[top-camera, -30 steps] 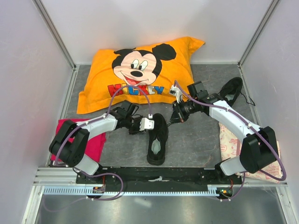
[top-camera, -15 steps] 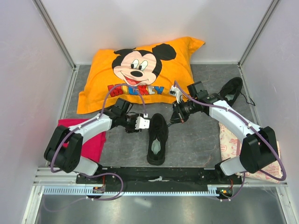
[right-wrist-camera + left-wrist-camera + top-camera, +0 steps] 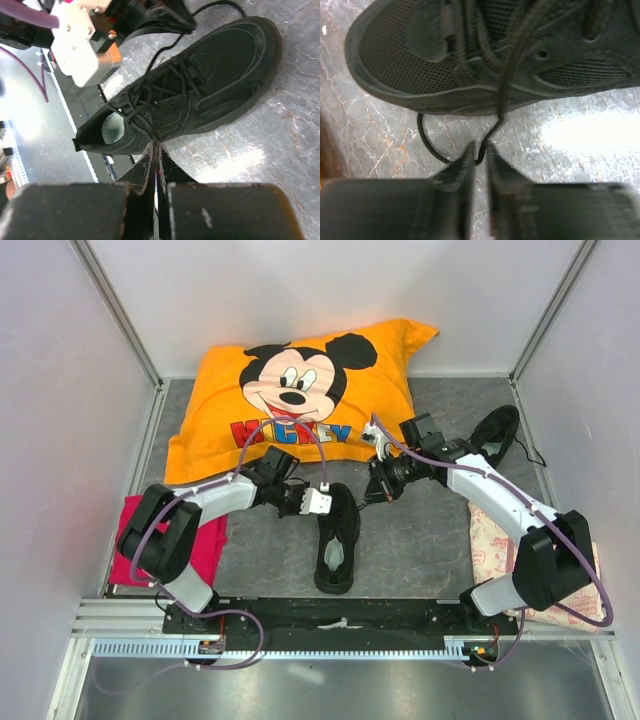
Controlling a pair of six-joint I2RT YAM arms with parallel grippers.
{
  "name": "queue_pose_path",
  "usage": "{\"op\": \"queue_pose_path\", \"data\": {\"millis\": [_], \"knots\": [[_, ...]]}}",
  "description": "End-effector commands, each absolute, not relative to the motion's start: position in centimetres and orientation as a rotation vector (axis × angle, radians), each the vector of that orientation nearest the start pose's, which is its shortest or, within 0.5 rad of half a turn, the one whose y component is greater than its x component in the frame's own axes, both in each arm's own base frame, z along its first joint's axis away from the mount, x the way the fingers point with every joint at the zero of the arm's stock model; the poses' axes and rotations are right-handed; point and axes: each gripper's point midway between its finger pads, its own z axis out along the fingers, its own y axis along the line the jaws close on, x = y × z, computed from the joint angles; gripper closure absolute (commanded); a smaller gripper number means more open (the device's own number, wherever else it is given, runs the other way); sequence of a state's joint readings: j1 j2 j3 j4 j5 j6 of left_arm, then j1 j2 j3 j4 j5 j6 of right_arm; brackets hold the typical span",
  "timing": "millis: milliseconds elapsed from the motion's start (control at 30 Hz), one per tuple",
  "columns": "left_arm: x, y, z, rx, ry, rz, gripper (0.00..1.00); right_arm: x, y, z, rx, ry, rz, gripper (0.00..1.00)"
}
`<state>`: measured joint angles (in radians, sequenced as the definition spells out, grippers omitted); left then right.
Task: Tie the shoes
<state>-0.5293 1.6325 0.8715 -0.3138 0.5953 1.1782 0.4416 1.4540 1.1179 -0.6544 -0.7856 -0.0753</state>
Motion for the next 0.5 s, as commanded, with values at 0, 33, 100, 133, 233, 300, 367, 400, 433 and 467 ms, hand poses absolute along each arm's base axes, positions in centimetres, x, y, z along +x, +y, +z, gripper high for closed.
{"op": "queue_pose_path", "data": {"millis": [0,33,100,133,233,300,367,400,433,467], "knots": [[25.3,-22.4,5.0,2.018,1.430,-0.492,0.97,24.6,24.3,18.2,-0.962,2.237,1.044,1.00],[24.5,-22.0,5.0,2.036,1.421,-0.497,0.98,24.8,24.1,18.4,-0.958,2.233,1.019,1.00],[22.1,-20.6,4.8,2.068,1.436,-0.525,0.99,24.9,24.0,18.6,-0.955,2.229,0.998,1.00],[21.6,-20.3,6.0,2.061,1.400,-0.503,0.98,25.2,23.7,18.5,-0.949,2.232,0.969,1.00],[19.3,-19.0,6.4,2.078,1.390,-0.508,0.99,25.4,23.3,18.6,-0.954,2.225,0.924,1.00],[17.6,-18.0,6.0,2.099,1.415,-0.534,0.98,25.6,23.0,18.7,-0.961,2.217,0.892,1.00],[16.4,-17.4,6.2,2.108,1.414,-0.552,0.99,25.9,22.6,18.6,-0.963,2.215,0.845,1.00],[15.6,-17.0,6.1,2.116,1.431,-0.572,0.98,26.1,22.5,18.6,-0.968,2.210,0.830,1.00],[15.4,-16.9,6.5,2.112,1.422,-0.564,0.99,26.2,22.3,18.5,-0.973,2.207,0.811,1.00],[15.0,-16.7,6.5,2.113,1.422,-0.571,0.98,26.4,22.1,18.5,-0.974,2.206,0.787,1.00]]}}
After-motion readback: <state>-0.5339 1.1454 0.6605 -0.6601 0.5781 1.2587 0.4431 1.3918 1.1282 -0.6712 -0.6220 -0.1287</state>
